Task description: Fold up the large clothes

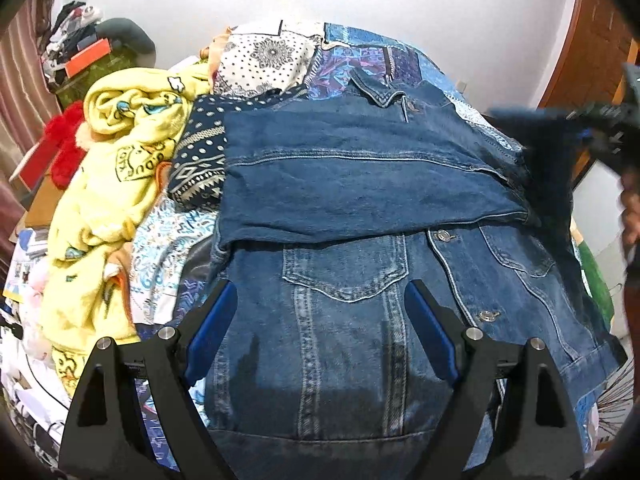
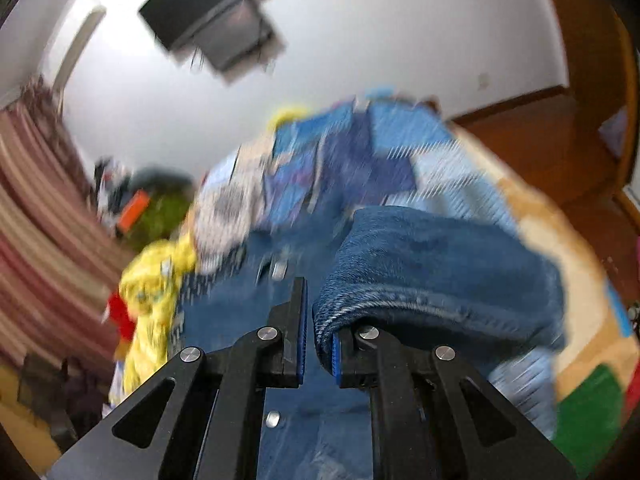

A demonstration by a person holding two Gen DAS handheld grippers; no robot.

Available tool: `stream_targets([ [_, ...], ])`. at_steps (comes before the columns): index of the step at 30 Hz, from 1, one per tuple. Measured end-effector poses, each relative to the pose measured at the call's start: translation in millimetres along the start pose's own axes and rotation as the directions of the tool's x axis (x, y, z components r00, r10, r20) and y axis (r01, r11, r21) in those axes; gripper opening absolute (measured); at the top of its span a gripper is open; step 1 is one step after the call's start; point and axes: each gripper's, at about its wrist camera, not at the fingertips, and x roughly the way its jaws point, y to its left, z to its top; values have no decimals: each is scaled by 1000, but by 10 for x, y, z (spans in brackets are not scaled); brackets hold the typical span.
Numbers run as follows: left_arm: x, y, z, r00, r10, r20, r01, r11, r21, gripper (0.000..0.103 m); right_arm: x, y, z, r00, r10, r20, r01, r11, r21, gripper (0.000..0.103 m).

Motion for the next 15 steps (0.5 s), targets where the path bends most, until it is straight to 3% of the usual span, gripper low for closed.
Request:
stream_targets([
  [2,-27,15,-1,1000,9,3,-9,1000,1,85,291,10,-176,995,19,-100,-19,1000,6,9],
  [6,-46,26,4,1000,17,0,-17,1000,-7,85,647,-106,-486,963,19,-269,-13,1000,27,9],
  [12,-49,-174,101,1000,22,0,-22,999,38,85,732,-173,-582,916,39,-400,-26,999,37,13],
  [15,-62,-375,215,1000,18,14,-19,997,79,85,561,-265,-565,896,122,-426,-98,992,78,32],
])
